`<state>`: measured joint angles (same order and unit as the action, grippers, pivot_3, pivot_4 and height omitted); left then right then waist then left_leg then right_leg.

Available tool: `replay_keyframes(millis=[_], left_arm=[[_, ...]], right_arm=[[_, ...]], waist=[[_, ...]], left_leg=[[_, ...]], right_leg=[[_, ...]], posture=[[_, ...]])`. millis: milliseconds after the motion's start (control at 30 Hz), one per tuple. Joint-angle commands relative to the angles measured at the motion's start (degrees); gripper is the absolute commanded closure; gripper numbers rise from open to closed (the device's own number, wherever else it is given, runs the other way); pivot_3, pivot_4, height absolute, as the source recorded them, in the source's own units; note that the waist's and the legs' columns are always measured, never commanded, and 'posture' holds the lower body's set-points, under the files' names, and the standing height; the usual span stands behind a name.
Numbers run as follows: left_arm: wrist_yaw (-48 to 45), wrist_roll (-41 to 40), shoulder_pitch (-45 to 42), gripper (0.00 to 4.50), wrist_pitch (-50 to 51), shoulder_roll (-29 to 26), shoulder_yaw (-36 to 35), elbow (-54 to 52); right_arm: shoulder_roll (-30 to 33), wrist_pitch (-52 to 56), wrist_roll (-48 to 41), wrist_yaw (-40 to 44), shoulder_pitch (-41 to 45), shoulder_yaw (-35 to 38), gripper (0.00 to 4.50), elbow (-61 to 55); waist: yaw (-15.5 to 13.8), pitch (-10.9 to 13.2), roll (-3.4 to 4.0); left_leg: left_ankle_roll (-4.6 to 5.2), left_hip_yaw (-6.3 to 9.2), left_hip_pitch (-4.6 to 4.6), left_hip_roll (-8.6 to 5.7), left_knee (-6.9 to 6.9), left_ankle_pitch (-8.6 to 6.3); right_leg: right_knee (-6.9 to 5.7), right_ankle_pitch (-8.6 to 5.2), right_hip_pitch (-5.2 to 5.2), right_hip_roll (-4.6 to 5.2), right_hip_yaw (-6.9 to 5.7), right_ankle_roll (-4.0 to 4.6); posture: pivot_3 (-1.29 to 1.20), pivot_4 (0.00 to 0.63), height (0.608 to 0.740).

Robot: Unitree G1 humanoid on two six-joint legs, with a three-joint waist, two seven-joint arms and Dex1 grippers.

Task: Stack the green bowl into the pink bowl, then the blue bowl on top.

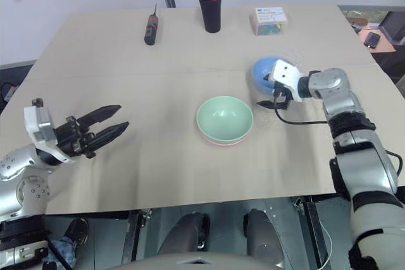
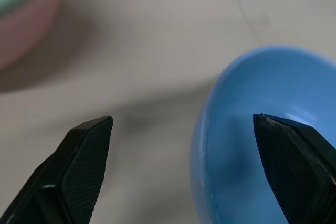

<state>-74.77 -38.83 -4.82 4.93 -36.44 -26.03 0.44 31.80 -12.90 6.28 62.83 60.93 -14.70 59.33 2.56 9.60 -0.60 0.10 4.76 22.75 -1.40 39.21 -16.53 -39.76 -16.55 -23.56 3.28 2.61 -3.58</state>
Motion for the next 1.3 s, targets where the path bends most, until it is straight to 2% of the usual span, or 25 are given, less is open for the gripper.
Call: replay_keyframes(millis=[33, 67, 133, 167, 400, 500, 633, 700, 800, 933, 1133, 1300], left_arm=[[-0.1, -1.7, 0.2, 1.72, -1.8, 0.0, -1.2, -2.3], [-0.1, -1.8, 0.4, 1.72, -2.4, 0.3, -1.1, -2.5], [-0.2, -2.2, 0.8, 1.58, -3.3, 1.0, -1.0, -3.1], [-0.2, -2.2, 0.9, 1.58, -4.0, 1.3, -1.0, -3.3], [-0.5, -2.3, -0.3, 1.58, -9.3, 4.3, -0.6, -2.1], [-0.6, -2.2, -1.5, 1.58, -10.3, 4.9, -0.1, -0.9], [-1.0, -1.9, -2.5, 1.58, -11.0, 5.2, 0.7, 0.4], [-1.3, -1.5, -3.1, 1.58, -11.1, 5.0, 1.3, 1.4], [-1.7, -1.2, -4.0, 1.58, -11.7, 4.7, 1.9, 3.0], [-2.3, -0.8, -5.1, 1.58, -12.0, 4.6, 2.7, 4.4], [-3.4, -0.6, -6.9, 1.58, -12.4, 4.5, 3.8, 7.2], [-4.3, -0.3, -8.7, 1.58, -12.9, 4.4, 4.2, 9.8]], right_arm=[[-0.6, -2.5, 2.7, -2.3, 3.9, -0.2, 0.0, 4.4], [-0.9, -2.7, 3.2, -2.4, 4.4, -0.2, 0.0, 5.4], [-1.5, -3.0, 4.0, -2.8, 5.2, 0.0, 0.59, 6.6], [-1.6, -3.0, 4.2, -2.9, 5.5, 0.0, 0.7, 7.0], [-1.1, -4.3, 5.7, -2.3, 5.7, 0.5, 3.46, 8.2], [-0.6, -4.7, 6.0, -2.1, 5.5, 0.6, 4.4, 8.2], [0.0, -7.5, 5.9, -0.3, 4.8, 0.8, 4.4, 6.1], [-0.4, -8.3, 3.1, 3.4, 4.4, 2.1, 4.4, 1.7], [-0.5, -3.4, -3.8, 12.3, 2.0, 3.8, 4.4, -11.3], [3.5, 11.4, -13.8, 21.9, -5.3, 3.5, 4.4, -41.1], [8.7, 31.9, -19.9, 21.5, -11.6, 1.6, 4.4, -68.9], [9.5, 35.7, -20.2, 19.1, -14.1, 0.4, 4.4, -76.7]], waist=[[0.0, 0.0, 0.0], [0.0, 0.0, 0.0], [0.0, 0.0, 0.0], [0.0, 0.0, 0.0], [0.0, 0.0, 0.01], [0.0, 0.0, 0.02], [0.0, 0.0, 0.02], [0.1, 0.0, 0.03], [0.4, 0.0, 0.05], [0.7, 0.0, 0.06], [-0.2, 0.0, 0.06], [-0.3, 0.0, 0.05]], left_leg=[[0.0, 0.0, 0.01, 0.0, -0.01, 0.0], [0.0, 0.0, 0.0, 0.0, -0.02, 0.0], [0.0, 0.0, 0.01, 0.01, -0.03, 0.0], [0.0, -0.01, 0.01, 0.01, -0.03, 0.0], [0.0, -0.02, 0.0, 0.01, -0.03, 0.0], [0.0, -0.02, 0.0, 0.01, -0.03, 0.0], [0.0, -0.03, 0.0, 0.0, -0.02, 0.0], [0.0, -0.03, 0.0, 0.0, -0.02, 0.0], [0.0, -0.02, 0.01, 0.02, -0.03, 0.0], [0.0, 0.07, 0.06, 0.07, -0.03, 0.0], [0.0, 0.17, 0.1, 0.01, 0.0, -0.01], [0.09, 0.19, 0.08, -0.03, 0.02, -0.06]], right_leg=[[0.0, 0.0, -0.01, 0.0, 0.0, 0.0], [0.0, 0.0, -0.02, 0.0, 0.0, 0.0], [0.0, 0.0, -0.02, 0.0, 0.01, 0.0], [0.01, 0.0, -0.02, 0.0, 0.01, 0.0], [0.0, 0.0, -0.02, 0.0, 0.02, 0.0], [-0.01, 0.0, -0.02, -0.01, 0.02, 0.0], [-0.03, 0.0, -0.01, -0.02, 0.03, 0.0], [-0.01, 0.0, -0.02, -0.02, 0.03, 0.0], [-0.02, 0.0, -0.03, -0.04, 0.02, 0.0], [-0.01, 0.0, -0.03, -0.03, -0.05, 0.0], [0.05, 0.0, -0.01, 0.28, -0.15, 0.0], [-0.03, 0.0, 0.0, 0.29, -0.19, 0.0]], posture=[[0.0, 0.15, 0.74], [0.0, 0.15, 0.74], [0.0, 0.15, 0.74], [0.0, 0.15, 0.74], [0.0, 0.15, 0.74], [0.0, 0.15, 0.74], [0.0, 0.15, 0.74], [0.0, 0.15, 0.74], [0.0, 0.15, 0.74], [0.0, 0.15, 0.74], [0.0, 0.15, 0.74], [0.0, 0.15, 0.74]])
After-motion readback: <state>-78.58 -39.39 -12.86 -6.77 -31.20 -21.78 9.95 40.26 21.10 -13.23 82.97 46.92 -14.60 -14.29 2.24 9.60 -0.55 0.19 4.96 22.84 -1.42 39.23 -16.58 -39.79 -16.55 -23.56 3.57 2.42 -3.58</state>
